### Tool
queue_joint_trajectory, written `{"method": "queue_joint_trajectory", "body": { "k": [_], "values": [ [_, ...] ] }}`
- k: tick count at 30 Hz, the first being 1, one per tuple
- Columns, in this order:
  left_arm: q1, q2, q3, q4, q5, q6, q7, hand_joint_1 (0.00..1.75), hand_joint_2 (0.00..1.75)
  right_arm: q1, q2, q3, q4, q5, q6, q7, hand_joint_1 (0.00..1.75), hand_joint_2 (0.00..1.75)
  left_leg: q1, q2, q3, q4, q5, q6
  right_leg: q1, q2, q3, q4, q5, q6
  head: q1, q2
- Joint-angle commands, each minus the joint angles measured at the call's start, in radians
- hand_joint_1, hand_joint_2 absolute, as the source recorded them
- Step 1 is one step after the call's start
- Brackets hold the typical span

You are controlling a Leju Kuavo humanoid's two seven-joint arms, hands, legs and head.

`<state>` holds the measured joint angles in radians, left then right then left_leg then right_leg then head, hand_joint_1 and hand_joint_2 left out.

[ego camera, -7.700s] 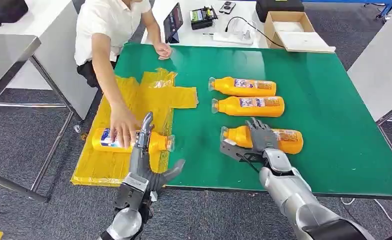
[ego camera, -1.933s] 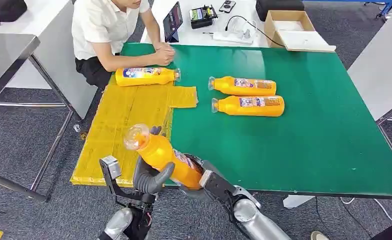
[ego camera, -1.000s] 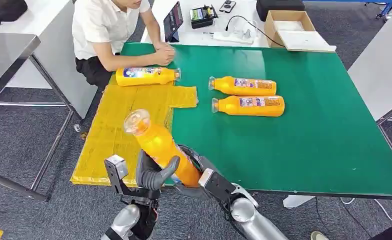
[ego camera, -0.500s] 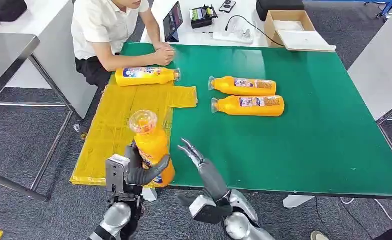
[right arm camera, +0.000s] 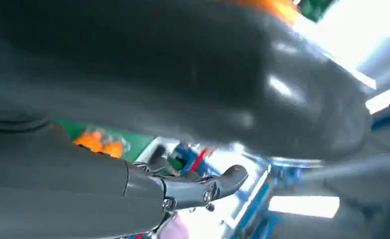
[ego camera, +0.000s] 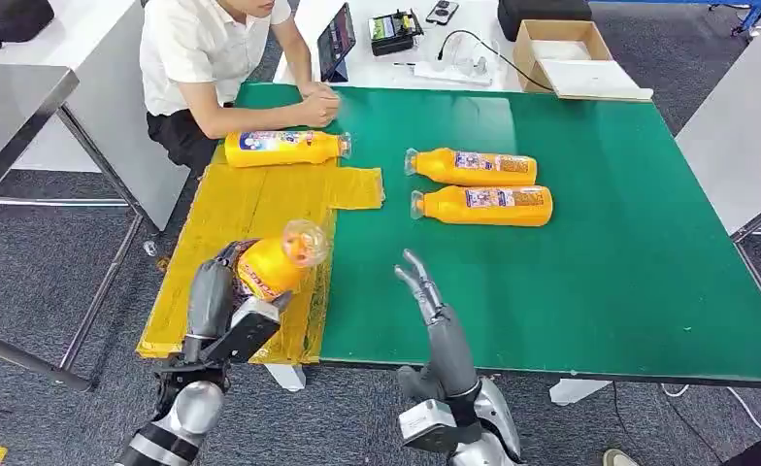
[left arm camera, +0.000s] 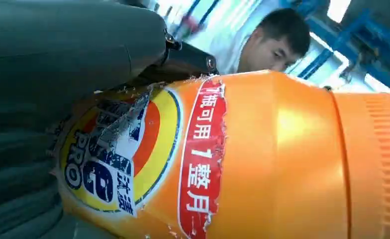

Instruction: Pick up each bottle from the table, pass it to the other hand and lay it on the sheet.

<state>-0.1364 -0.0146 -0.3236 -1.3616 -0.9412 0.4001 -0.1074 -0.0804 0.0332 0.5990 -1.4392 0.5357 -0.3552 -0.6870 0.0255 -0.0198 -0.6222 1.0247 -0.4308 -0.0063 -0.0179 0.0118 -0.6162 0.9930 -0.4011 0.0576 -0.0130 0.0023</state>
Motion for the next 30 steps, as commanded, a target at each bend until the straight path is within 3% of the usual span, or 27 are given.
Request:
{"method": "queue_joint_trajectory", "body": {
  "k": [1, 6, 8, 12, 21, 22, 23, 24, 30],
  "values": [
    [-0.419, 0.058, 0.023, 0.545, -0.146, -0.176, 0.082, 1.75, 1.75, -0.002, 0.022, -0.042, -0.055, -0.055, 0.049, -0.011, 0.00, 0.00, 0.000, -0.003, 0.001, -0.001, 0.003, 0.000, 0.001, -0.005, 0.002, 0.000, 0.000, -0.002, 0.000, 0.000],
    [-0.617, 0.013, -0.084, 0.937, -0.224, -0.382, 0.073, 1.75, 1.75, -0.042, 0.009, -0.005, -0.010, -0.127, 0.064, -0.011, 0.00, 0.00, 0.002, -0.006, 0.001, -0.001, 0.006, 0.001, 0.002, -0.008, 0.004, -0.001, 0.002, -0.005, 0.000, 0.000],
    [-0.643, 0.015, -0.134, 1.030, -0.266, -0.422, 0.071, 1.75, 1.75, -0.067, 0.005, 0.026, 0.015, -0.147, 0.063, -0.011, 0.00, 0.00, 0.001, -0.003, 0.002, -0.001, 0.005, 0.000, 0.001, -0.005, 0.004, -0.001, 0.004, -0.004, 0.001, 0.000],
    [-0.652, 0.024, -0.108, 1.090, -0.234, -0.511, 0.079, 1.75, 1.75, -0.089, 0.012, 0.063, 0.047, -0.180, 0.069, -0.011, 0.00, 0.00, 0.001, 0.004, 0.003, -0.001, 0.004, 0.000, 0.002, 0.000, 0.003, -0.001, 0.005, -0.006, 0.000, 0.000],
    [-0.638, 0.025, -0.028, 1.089, -0.142, -0.544, 0.015, 1.75, 1.75, -0.105, 0.010, 0.103, 0.074, -0.223, 0.066, -0.011, 0.00, 0.00, 0.001, 0.007, 0.005, -0.002, 0.003, -0.001, 0.001, 0.003, 0.002, 0.000, 0.006, -0.006, 0.000, 0.000],
    [-0.634, 0.020, -0.023, 1.085, -0.135, -0.539, 0.012, 1.52, 1.75, -0.106, 0.011, 0.104, 0.077, -0.223, 0.065, -0.011, 0.00, 0.00, 0.001, 0.008, 0.006, -0.003, 0.004, 0.000, 0.001, 0.004, 0.003, 0.000, 0.006, -0.007, 0.000, 0.000],
    [-0.630, 0.016, -0.026, 1.074, -0.137, -0.518, 0.001, 0.28, 1.75, -0.106, 0.011, 0.107, 0.079, -0.226, 0.062, -0.011, 0.00, 0.00, 0.001, 0.008, 0.007, -0.003, 0.004, 0.000, 0.002, 0.004, 0.003, -0.001, 0.006, -0.007, 0.000, 0.000],
    [-0.626, 0.005, -0.038, 1.059, -0.148, -0.474, 0.000, 0.00, 1.75, -0.101, 0.010, 0.105, 0.080, -0.228, 0.060, -0.011, 0.00, 0.00, 0.001, 0.007, 0.006, -0.003, 0.004, -0.001, 0.001, 0.003, 0.003, 0.000, 0.006, -0.006, 0.000, 0.000],
    [-0.626, -0.031, -0.038, 1.041, -0.143, -0.446, 0.001, 0.00, 1.75, -0.089, 0.010, 0.098, 0.071, -0.238, 0.070, -0.011, 0.00, 0.00, 0.001, 0.003, 0.005, -0.002, 0.005, -0.001, 0.002, -0.001, 0.003, 0.000, 0.005, -0.007, 0.001, 0.000]
  ]
}}
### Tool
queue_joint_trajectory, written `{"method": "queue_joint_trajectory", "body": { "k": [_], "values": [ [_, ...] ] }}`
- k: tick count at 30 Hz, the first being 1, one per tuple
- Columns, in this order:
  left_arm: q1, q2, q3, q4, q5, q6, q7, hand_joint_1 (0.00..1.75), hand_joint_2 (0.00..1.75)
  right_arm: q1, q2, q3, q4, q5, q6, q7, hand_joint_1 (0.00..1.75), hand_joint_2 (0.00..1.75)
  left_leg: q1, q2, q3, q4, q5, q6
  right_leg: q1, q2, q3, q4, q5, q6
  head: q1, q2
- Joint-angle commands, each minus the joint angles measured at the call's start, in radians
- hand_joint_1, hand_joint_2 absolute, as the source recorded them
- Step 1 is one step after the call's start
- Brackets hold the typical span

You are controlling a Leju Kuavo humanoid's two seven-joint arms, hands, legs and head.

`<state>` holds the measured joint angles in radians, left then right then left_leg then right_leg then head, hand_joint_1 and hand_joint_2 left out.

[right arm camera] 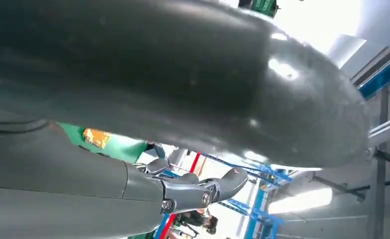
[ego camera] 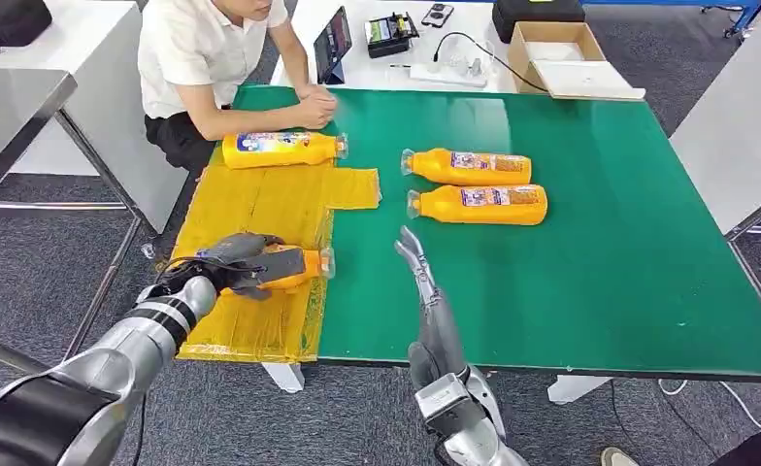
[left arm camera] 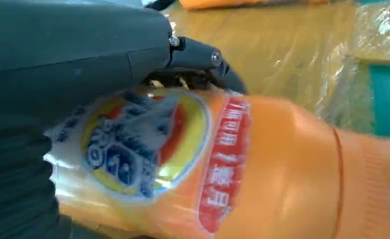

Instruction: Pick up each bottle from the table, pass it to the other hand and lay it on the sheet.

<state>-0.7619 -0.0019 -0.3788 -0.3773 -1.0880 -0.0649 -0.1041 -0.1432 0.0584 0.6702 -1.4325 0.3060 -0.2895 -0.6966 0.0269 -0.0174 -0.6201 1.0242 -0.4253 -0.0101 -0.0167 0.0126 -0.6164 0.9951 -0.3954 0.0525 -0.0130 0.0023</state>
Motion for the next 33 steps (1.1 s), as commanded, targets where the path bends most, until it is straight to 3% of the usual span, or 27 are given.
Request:
{"method": "queue_joint_trajectory", "body": {
  "k": [1, 2, 6, 12, 16, 25, 29, 32, 33],
  "values": [
    [0.000, -0.044, 0.017, 0.057, 0.004, 0.019, -0.003, 0.00, 1.75, -0.026, -0.015, 0.027, 0.064, -0.009, 0.005, -0.002, 0.00, 0.00, -0.001, -0.001, 0.002, -0.002, 0.000, 0.002, 0.000, -0.002, 0.003, -0.002, -0.001, -0.001, 0.000, 0.000],
    [0.005, -0.055, 0.100, 0.057, 0.103, -0.026, -0.035, 0.00, 1.75, -0.024, -0.011, 0.022, 0.066, -0.019, 0.025, -0.002, 0.00, 0.00, 0.000, -0.002, 0.000, -0.001, 0.000, 0.001, 0.000, -0.002, 0.002, -0.001, -0.001, -0.001, 0.000, 0.000],
    [0.017, -0.063, 0.218, 0.035, 0.289, -0.168, -0.170, 0.00, 1.75, -0.043, -0.010, 0.056, 0.067, -0.032, 0.018, -0.002, 0.00, 0.00, 0.000, 0.001, 0.002, -0.001, -0.001, 0.002, 0.000, 0.000, 0.003, -0.002, 0.000, -0.002, 0.000, 0.000],
    [0.034, -0.071, 0.199, -0.024, 0.311, -0.136, -0.219, 0.00, 1.75, -0.049, -0.024, 0.075, 0.075, -0.043, -0.009, -0.002, 0.00, 0.00, 0.000, -0.001, 0.000, -0.001, 0.000, 0.001, 0.000, -0.001, 0.002, -0.001, 0.000, -0.001, 0.000, 0.000],
    [0.066, -0.080, 0.111, -0.100, 0.242, 0.008, -0.202, 0.00, 1.75, -0.037, -0.029, 0.066, 0.076, -0.033, -0.027, -0.002, 0.00, 0.00, -0.001, -0.002, 0.000, -0.001, 0.000, 0.001, 0.000, -0.001, 0.001, -0.001, 0.000, -0.001, 0.000, 0.000],
    [0.111, -0.100, 0.104, -0.174, 0.281, 0.069, -0.240, 0.00, 1.75, -0.025, -0.033, 0.059, 0.070, -0.020, -0.045, -0.002, 0.00, 0.00, 0.000, -0.002, -0.001, -0.001, 0.000, 0.002, 0.000, -0.002, 0.001, -0.001, -0.001, -0.001, 0.000, 0.000],
    [0.291, -0.109, 0.134, -0.509, 0.582, 0.005, -0.368, 0.00, 1.75, -0.006, -0.056, 0.060, 0.047, -0.019, -0.089, -0.002, 0.00, 0.00, -0.001, -0.002, -0.002, -0.001, 0.000, 0.002, 0.000, -0.001, 0.000, -0.001, -0.001, -0.001, 0.000, 0.000],
    [0.470, -0.106, 0.096, -0.872, 0.667, 0.166, -0.422, 0.00, 1.75, 0.015, -0.074, 0.053, 0.017, -0.011, -0.118, -0.002, 0.00, 0.00, -0.001, 0.001, 0.001, -0.002, -0.002, 0.003, 0.000, 0.000, 0.002, -0.003, -0.001, -0.001, 0.001, 0.000],
    [0.486, -0.109, 0.090, -0.907, 0.685, 0.199, -0.427, 0.00, 1.75, 0.017, -0.075, 0.052, 0.015, -0.005, -0.132, -0.002, 0.00, 0.00, -0.001, 0.000, -0.002, -0.001, -0.001, 0.002, -0.001, 0.000, -0.001, -0.001, -0.001, 0.000, 0.000, 0.000]
  ]
}}
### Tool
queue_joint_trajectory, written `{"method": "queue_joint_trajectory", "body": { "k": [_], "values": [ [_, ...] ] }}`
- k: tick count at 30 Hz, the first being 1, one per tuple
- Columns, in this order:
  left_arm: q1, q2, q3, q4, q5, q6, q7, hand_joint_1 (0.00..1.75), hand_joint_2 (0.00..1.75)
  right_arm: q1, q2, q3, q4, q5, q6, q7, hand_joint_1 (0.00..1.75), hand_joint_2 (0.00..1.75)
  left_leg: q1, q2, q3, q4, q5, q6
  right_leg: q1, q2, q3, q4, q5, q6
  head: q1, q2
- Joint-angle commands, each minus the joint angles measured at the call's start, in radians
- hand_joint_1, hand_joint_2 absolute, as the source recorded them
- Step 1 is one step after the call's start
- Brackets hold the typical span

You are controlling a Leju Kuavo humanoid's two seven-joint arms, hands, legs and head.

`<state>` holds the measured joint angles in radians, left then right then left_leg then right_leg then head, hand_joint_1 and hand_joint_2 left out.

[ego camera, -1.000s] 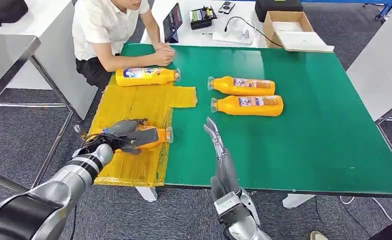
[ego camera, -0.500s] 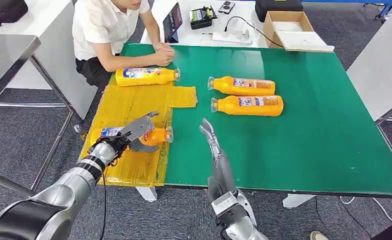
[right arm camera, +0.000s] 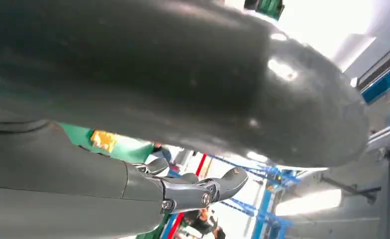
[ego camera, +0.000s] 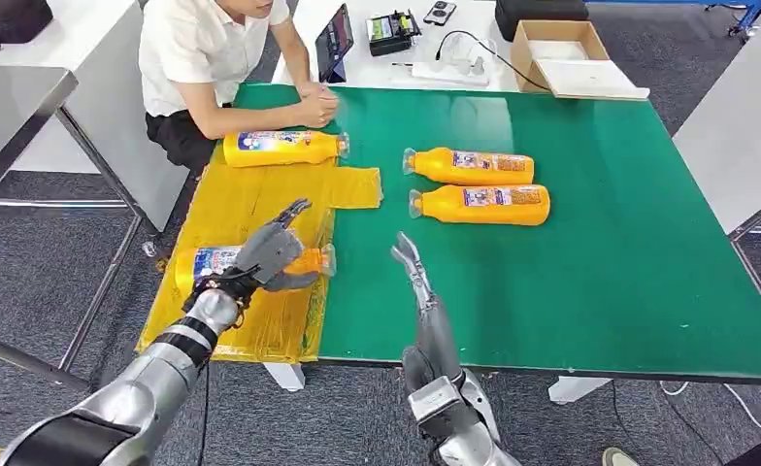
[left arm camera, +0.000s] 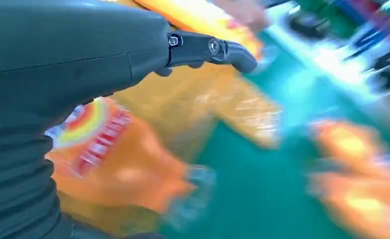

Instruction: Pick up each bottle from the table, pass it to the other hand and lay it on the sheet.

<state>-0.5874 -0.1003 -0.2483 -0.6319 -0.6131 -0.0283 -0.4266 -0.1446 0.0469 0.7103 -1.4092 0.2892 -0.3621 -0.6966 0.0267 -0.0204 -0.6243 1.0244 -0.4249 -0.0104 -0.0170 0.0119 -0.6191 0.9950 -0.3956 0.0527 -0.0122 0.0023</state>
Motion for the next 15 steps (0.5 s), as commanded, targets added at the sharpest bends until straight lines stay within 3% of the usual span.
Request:
{"method": "queue_joint_trajectory", "body": {
  "k": [1, 2, 5, 6, 7, 9, 10, 15],
  "values": [
    [0.350, -0.016, -0.073, -0.744, 0.142, 0.330, -0.142, 0.00, 1.75, 0.024, -0.061, 0.007, -0.011, 0.016, -0.071, -0.002, 0.00, 0.00, -0.001, 0.004, 0.004, -0.001, -0.003, 0.003, 0.000, 0.002, 0.003, -0.002, -0.002, -0.001, 0.000, 0.000],
    [0.359, -0.021, -0.090, -0.766, 0.094, 0.435, -0.164, 0.00, 1.75, 0.018, -0.062, 0.013, -0.011, 0.021, -0.082, -0.002, 0.00, 0.00, -0.001, 0.003, 0.003, -0.001, -0.003, 0.002, 0.000, 0.001, 0.002, -0.001, -0.002, -0.001, 0.000, 0.000],
    [0.396, -0.023, -0.150, -0.809, 0.269, 0.406, -0.136, 0.00, 1.75, 0.009, -0.027, -0.076, 0.122, 0.131, -0.135, 0.015, 0.00, 0.00, 0.000, 0.002, 0.000, 0.000, -0.002, 0.002, 0.000, 0.000, -0.001, -0.001, -0.001, -0.001, -0.001, 0.000],
    [0.430, -0.032, -0.151, -0.818, 0.421, 0.326, -0.131, 0.00, 1.75, -0.009, -0.039, -0.132, 0.203, 0.236, -0.166, 0.103, 0.00, 1.75, 0.000, 0.002, 0.002, -0.001, -0.003, 0.003, 0.001, -0.001, 0.001, -0.002, -0.002, -0.001, 0.000, 0.000],
    [0.457, -0.040, -0.148, -0.817, 0.606, 0.195, -0.087, 0.00, 1.75, -0.018, -0.048, -0.193, 0.256, 0.275, -0.225, 0.115, 0.00, 1.75, -0.001, 0.003, 0.005, -0.002, -0.003, 0.004, 0.001, -0.001, 0.004, -0.003, -0.002, -0.002, -0.001, 0.000],
    [0.497, -0.042, -0.175, -0.811, 0.644, 0.198, -0.125, 0.00, 1.75, -0.094, -0.102, -0.295, 0.409, 0.333, -0.289, 0.104, 0.00, 1.75, -0.001, 0.004, 0.004, -0.004, -0.002, 0.003, 0.000, 0.001, 0.004, -0.005, -0.001, -0.001, -0.001, 0.000],
    [0.503, -0.037, -0.190, -0.808, 0.653, 0.204, -0.134, 0.00, 1.75, -0.125, -0.106, -0.349, 0.464, 0.315, -0.264, 0.041, 0.00, 1.75, -0.001, 0.003, 0.004, -0.004, -0.002, 0.004, 0.000, 0.001, 0.004, -0.006, 0.000, -0.001, -0.001, 0.000],
    [0.493, -0.046, -0.181, -0.808, 0.746, 0.166, -0.122, 0.00, 1.75, -0.191, -0.122, -0.430, 0.518, 0.349, -0.296, 0.062, 0.00, 1.75, -0.002, 0.001, -0.001, -0.001, -0.001, 0.004, -0.001, -0.002, 0.001, -0.003, 0.000, 0.000, 0.000, 0.000]
  ]
}}
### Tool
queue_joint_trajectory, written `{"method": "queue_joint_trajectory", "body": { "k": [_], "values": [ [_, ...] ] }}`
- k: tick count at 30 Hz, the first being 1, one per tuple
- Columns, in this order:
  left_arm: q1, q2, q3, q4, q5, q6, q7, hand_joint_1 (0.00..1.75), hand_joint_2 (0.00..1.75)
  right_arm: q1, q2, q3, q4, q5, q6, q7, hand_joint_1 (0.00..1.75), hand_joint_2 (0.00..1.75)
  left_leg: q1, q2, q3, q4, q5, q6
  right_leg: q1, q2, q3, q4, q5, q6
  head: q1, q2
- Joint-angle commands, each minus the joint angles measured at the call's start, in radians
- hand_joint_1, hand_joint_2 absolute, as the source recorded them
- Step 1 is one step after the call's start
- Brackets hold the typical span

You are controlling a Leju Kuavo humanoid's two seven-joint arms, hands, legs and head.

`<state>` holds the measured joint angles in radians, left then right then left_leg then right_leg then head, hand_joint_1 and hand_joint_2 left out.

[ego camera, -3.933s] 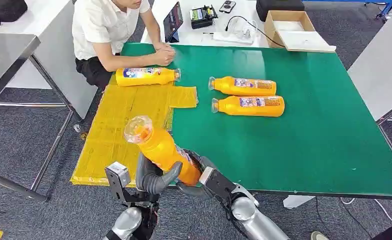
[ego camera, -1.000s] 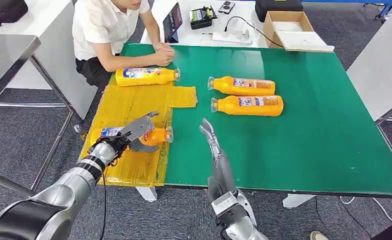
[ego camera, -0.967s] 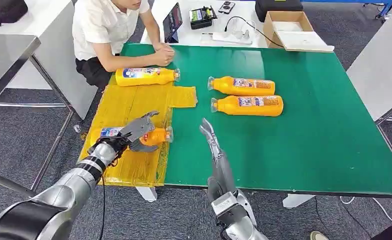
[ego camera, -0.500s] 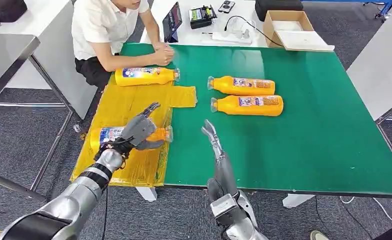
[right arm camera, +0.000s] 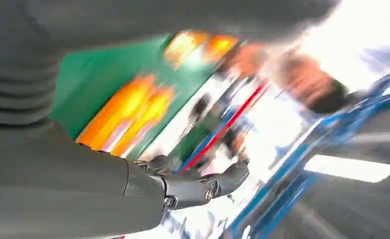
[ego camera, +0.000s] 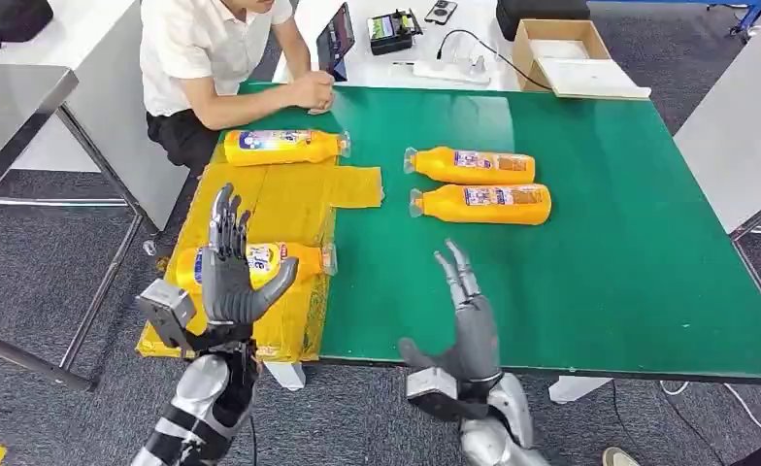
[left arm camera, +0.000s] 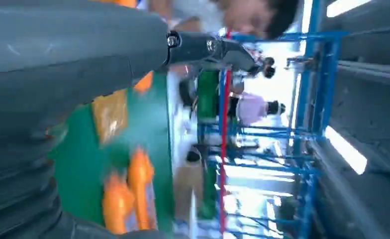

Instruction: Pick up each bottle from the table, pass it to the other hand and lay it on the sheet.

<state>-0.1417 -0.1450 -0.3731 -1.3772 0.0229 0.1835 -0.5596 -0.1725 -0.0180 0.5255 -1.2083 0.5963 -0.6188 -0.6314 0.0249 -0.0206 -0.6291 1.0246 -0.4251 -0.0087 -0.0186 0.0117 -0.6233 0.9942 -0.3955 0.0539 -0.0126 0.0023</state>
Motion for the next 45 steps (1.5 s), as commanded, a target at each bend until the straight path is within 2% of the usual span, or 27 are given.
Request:
{"method": "queue_joint_trajectory", "body": {
  "k": [1, 4, 7, 9, 11, 13, 15, 19, 22, 23, 25, 28, 32, 36, 38, 41, 45],
  "values": [
    [0.050, -0.005, -0.047, -0.068, 0.132, -0.040, 0.013, 0.00, 1.75, -0.184, -0.055, -0.275, 0.339, 0.037, -0.041, -0.014, 0.00, 1.75, -0.001, 0.002, 0.003, 0.000, 0.000, 0.003, 0.000, 0.000, 0.003, -0.001, 0.000, -0.001, 0.001, 0.000],
    [0.085, 0.015, -0.058, -0.093, 0.130, -0.027, 0.050, 0.00, 1.75, -0.220, -0.071, -0.332, 0.405, 0.062, -0.054, 0.021, 0.00, 1.75, -0.002, 0.003, 0.003, -0.001, 0.000, 0.003, -0.002, 0.001, 0.002, -0.001, 0.002, 0.000, -0.001, 0.000],
    [0.101, 0.019, -0.063, -0.097, 0.123, -0.025, 0.045, 0.00, 1.75, -0.216, -0.076, -0.340, 0.415, 0.057, -0.059, 0.007, 0.00, 1.75, -0.001, 0.003, 0.007, -0.002, -0.001, 0.004, -0.001, 0.000, 0.006, -0.003, 0.001, -0.001, -0.001, 0.000],
    [0.100, 0.019, -0.063, -0.097, 0.123, -0.025, 0.045, 0.00, 1.75, -0.215, -0.073, -0.339, 0.415, 0.057, -0.060, 0.006, 0.00, 1.75, -0.001, 0.001, 0.004, -0.001, 0.000, 0.003, -0.001, -0.001, 0.004, -0.002, 0.001, 0.000, 0.000, 0.000],
    [0.117, 0.041, -0.091, -0.094, 0.012, 0.022, 0.051, 0.00, 1.75, -0.229, -0.082, -0.352, 0.453, 0.105, -0.078, 0.048, 0.00, 1.75, -0.001, 0.003, 0.004, -0.001, -0.001, 0.003, 0.000, 0.000, 0.004, -0.002, 0.000, 0.000, 0.000, 0.000],
    [0.155, 0.072, -0.135, -0.080, -0.134, 0.042, 0.064, 0.00, 1.75, -0.266, -0.113, -0.378, 0.534, 0.165, -0.079, 0.094, 0.00, 1.75, -0.002, 0.003, 0.005, -0.001, -0.001, 0.003, -0.001, 0.001, 0.004, -0.001, 0.001, 0.000, 0.000, 0.000],
    [0.185, 0.074, -0.149, -0.060, -0.167, 0.049, 0.043, 0.00, 1.75, -0.318, -0.140, -0.404, 0.615, 0.238, -0.079, 0.115, 0.00, 1.75, -0.002, 0.004, 0.007, -0.003, -0.001, 0.003, -0.002, 0.001, 0.006, -0.002, 0.001, 0.000, -0.001, 0.000],
    [0.155, 0.056, -0.152, -0.024, -0.296, 0.149, 0.008, 0.00, 1.75, -0.447, -0.141, -0.381, 0.777, 0.362, -0.067, 0.150, 0.00, 1.75, -0.002, 0.003, 0.003, -0.001, 0.000, 0.003, -0.002, 0.001, 0.003, -0.001, 0.001, 0.000, 0.000, 0.000],
    [0.118, 0.036, -0.171, -0.007, -0.296, 0.131, 0.011, 0.00, 1.75, -0.530, -0.103, -0.335, 0.846, 0.425, 0.013, 0.224, 0.00, 1.75, -0.003, 0.005, 0.001, 0.000, 0.000, 0.003, -0.002, 0.003, 0.000, 0.000, 0.002, 0.000, 0.000, 0.000],
    [0.096, 0.028, -0.186, 0.012, -0.290, 0.118, 0.011, 0.00, 1.75, -0.558, -0.077, -0.286, 0.886, 0.469, 0.128, 0.248, 0.00, 1.75, -0.003, 0.008, 0.005, -0.001, -0.001, 0.004, -0.001, 0.004, 0.004, -0.001, 0.002, -0.002, 0.000, 0.000],
    [0.076, 0.015, -0.201, 0.023, -0.290, 0.121, 0.014, 0.00, 1.75, -0.572, -0.036, -0.229, 0.907, 0.534, 0.205, 0.342, 0.00, 1.75, -0.003, 0.007, 0.002, 0.000, 0.001, 0.004, -0.002, 0.004, 0.001, 0.000, 0.003, 0.000, -0.001, 0.000],
    [0.074, 0.015, -0.204, 0.018, -0.290, 0.121, 0.014, 0.00, 1.75, -0.564, -0.023, -0.222, 0.904, 0.541, 0.210, 0.367, 0.00, 1.75, -0.002, 0.005, 0.002, -0.001, 0.002, 0.004, -0.001, 0.003, 0.002, -0.001, 0.003, 0.000, 0.000, 0.000],
    [0.095, 0.030, -0.190, -0.012, -0.297, 0.149, 0.021, 0.00, 1.75, -0.569, -0.019, -0.160, 0.913, 0.586, 0.435, 0.466, 0.00, 1.75, -0.001, 0.003, 0.004, -0.001, 0.002, 0.004, -0.001, 0.000, 0.003, -0.001, 0.002, 0.001, -0.001, 0.000],
    [0.097, 0.032, -0.190, -0.013, -0.297, 0.149, 0.020, 0.00, 1.75, -0.571, -0.014, -0.158, 0.912, 0.587, 0.438, 0.469, 0.00, 1.75, -0.001, 0.004, 0.005, -0.001, 0.002, 0.004, 0.000, 0.001, 0.005, -0.002, 0.003, 0.001, 0.000, 0.000],
    [0.104, 0.032, -0.188, -0.017, -0.298, 0.149, 0.023, 0.00, 1.75, -0.567, -0.014, -0.166, 0.908, 0.566, 0.495, 0.476, 0.00, 1.75, -0.001, 0.005, 0.010, -0.004, 0.002, 0.005, 0.000, 0.000, 0.009, -0.005, 0.003, -0.001, 0.000, 0.000],
    [0.113, 0.038, -0.197, -0.031, -0.313, 0.151, 0.021, 0.00, 1.75, -0.557, -0.007, -0.146, 0.885, 0.547, 0.548, 0.447, 0.00, 1.75, -0.002, 0.004, 0.009, -0.002, 0.003, 0.004, -0.001, -0.001, 0.008, -0.003, 0.003, 0.000, 0.000, 0.000],
    [0.114, 0.038, -0.198, -0.032, -0.314, 0.152, 0.021, 0.00, 1.75, -0.556, -0.004, -0.146, 0.883, 0.547, 0.547, 0.447, 0.00, 1.75, -0.002, 0.007, 0.012, -0.001, 0.002, 0.004, -0.001, 0.002, 0.010, -0.003, 0.005, -0.001, 0.000, 0.000]
  ]
}}
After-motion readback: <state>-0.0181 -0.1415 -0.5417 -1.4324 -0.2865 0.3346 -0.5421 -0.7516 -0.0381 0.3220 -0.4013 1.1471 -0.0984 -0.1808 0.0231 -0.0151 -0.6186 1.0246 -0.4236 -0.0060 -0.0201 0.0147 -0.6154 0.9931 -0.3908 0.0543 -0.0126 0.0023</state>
